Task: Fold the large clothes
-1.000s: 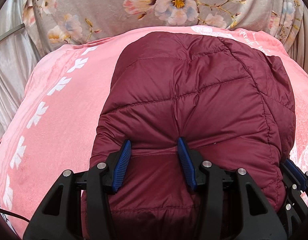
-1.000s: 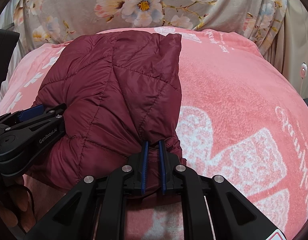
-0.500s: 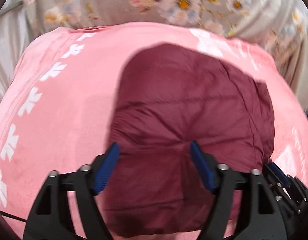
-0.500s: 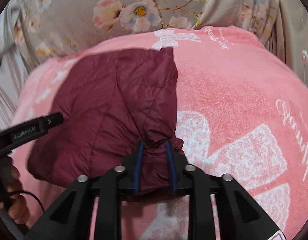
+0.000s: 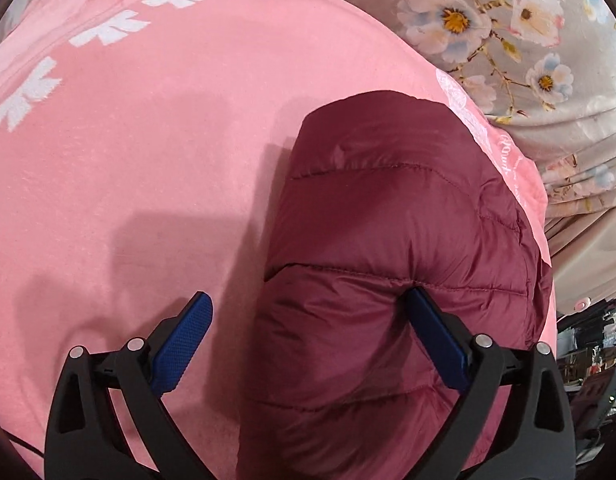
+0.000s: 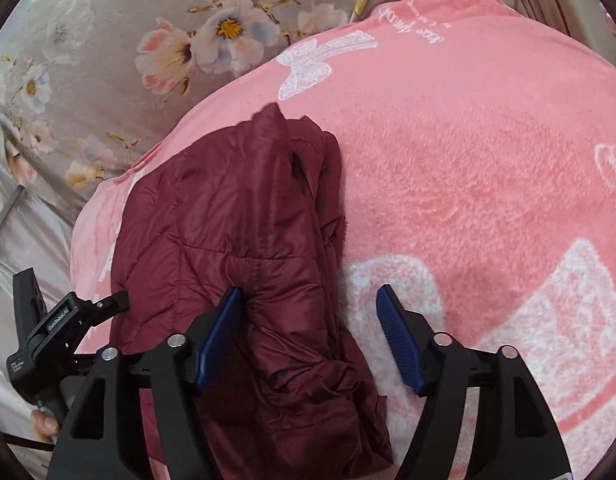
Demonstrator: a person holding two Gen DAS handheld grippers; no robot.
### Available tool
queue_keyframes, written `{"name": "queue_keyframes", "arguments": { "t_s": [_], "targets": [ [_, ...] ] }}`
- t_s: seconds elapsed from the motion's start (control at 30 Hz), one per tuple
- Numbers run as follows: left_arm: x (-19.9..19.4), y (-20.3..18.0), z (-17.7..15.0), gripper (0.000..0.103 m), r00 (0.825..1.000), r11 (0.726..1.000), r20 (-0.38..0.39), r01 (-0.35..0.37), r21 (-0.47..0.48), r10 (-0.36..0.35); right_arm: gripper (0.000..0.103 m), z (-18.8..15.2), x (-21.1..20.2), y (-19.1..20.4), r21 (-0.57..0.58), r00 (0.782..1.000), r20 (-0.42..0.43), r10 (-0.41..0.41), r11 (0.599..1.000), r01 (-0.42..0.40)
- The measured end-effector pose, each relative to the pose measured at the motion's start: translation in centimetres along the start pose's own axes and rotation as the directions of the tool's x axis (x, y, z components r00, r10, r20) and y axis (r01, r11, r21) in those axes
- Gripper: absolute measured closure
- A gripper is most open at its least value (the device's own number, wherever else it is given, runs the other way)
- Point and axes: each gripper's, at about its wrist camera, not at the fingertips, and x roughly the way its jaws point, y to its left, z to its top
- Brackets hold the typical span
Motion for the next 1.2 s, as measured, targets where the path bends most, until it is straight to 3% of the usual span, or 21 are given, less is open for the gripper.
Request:
{"name": "queue_keyframes", "arguments": {
  "t_s": [0.17, 0.3, 0.33, 0.37, 0.4, 0.43, 0.47, 0.5, 0.57, 0.63, 0.77, 0.9, 0.97, 1.07, 1.2],
  "targets": [
    [1.9, -0.3, -0.4, 0.005, 0.997, 0.997, -0.038, 0.073, 0.006, -0.072, 0.028, -0.3, 1.7, -1.3, 0.084, 0.995, -0.039, 0.093, 0.992, -0.089],
    [2.3, -1.2, -0.8, 0.005, 0.998, 0.996, -0.014, 0.065, 0.055, -0.065, 0.028, -0.5, 2.2, -1.0, 0.071, 0.993, -0.017, 0.114, 0.991, -0.113],
    [2.4, -1.4, -0.7, 0.005, 0.998, 0.996, -0.013, 0.067, 0.065, -0.067, 0.03, -0.4, 2.4, -1.0, 0.069, 0.993, -0.016, 0.118, 0.991, -0.117],
    [2.4, -1.7, -0.7, 0.005, 0.997, 0.994, -0.013, 0.076, 0.078, -0.075, 0.038, -0.4, 2.5, -0.9, 0.068, 0.991, -0.018, 0.129, 0.989, -0.128],
    [2.4, -1.9, -0.7, 0.01, 0.996, 0.992, -0.015, 0.085, 0.088, -0.084, 0.051, -0.3, 2.7, -0.9, 0.074, 0.985, -0.028, 0.173, 0.983, -0.17],
    [2.2, -2.1, -0.7, 0.017, 0.997, 0.992, -0.009, 0.084, 0.092, -0.083, 0.054, -0.3, 2.8, -1.0, 0.088, 0.981, -0.035, 0.191, 0.978, -0.187],
    [1.8, -2.3, -0.8, 0.021, 0.996, 0.992, 0.001, 0.087, 0.094, -0.088, 0.062, -0.2, 2.8, -0.9, 0.092, 0.981, -0.031, 0.192, 0.978, -0.188],
    [1.5, -2.4, -0.8, 0.031, 0.996, 0.991, 0.009, 0.087, 0.1, -0.088, 0.073, -0.1, 2.4, -0.7, 0.077, 0.981, -0.026, 0.19, 0.979, -0.187],
    [-0.1, -2.9, -0.8, 0.046, 0.994, 0.987, 0.041, 0.098, 0.124, -0.104, 0.082, 0.1, 1.2, -0.1, 0.046, 0.983, -0.011, 0.182, 0.982, -0.182],
    [-1.9, -3.3, -0.7, 0.061, 0.988, 0.98, 0.059, 0.135, 0.145, -0.144, 0.084, 0.3, -0.3, 0.7, 0.022, 0.982, 0.012, 0.186, 0.982, -0.186],
    [-6.2, -5.1, -0.4, 0.064, 0.97, 0.96, 0.117, 0.188, 0.206, -0.215, 0.085, 0.4, -5.1, 3.2, -0.068, 0.973, 0.101, 0.209, 0.977, -0.202],
    [-12.3, -7.0, -0.8, 0.064, 0.931, 0.929, 0.232, 0.204, 0.31, -0.282, 0.085, 0.8, -11.3, 6.3, -0.174, 0.941, 0.236, 0.241, 0.964, -0.203],
    [-16.0, -7.8, -0.9, 0.064, 0.898, 0.906, 0.294, 0.211, 0.366, -0.328, 0.085, 1.1, -14.1, 7.7, -0.214, 0.918, 0.297, 0.264, 0.955, -0.205],
    [-21.2, -8.7, -1.0, 0.064, 0.836, 0.873, 0.385, 0.206, 0.442, -0.391, 0.085, 1.4, -18.7, 10.3, -0.287, 0.863, 0.398, 0.311, 0.936, -0.205],
    [-27.3, -8.6, -1.1, 0.062, 0.744, 0.835, 0.48, 0.188, 0.516, -0.464, 0.085, 1.2, -24.0, 14.0, -0.403, 0.765, 0.514, 0.387, 0.897, -0.182]
  ]
}}
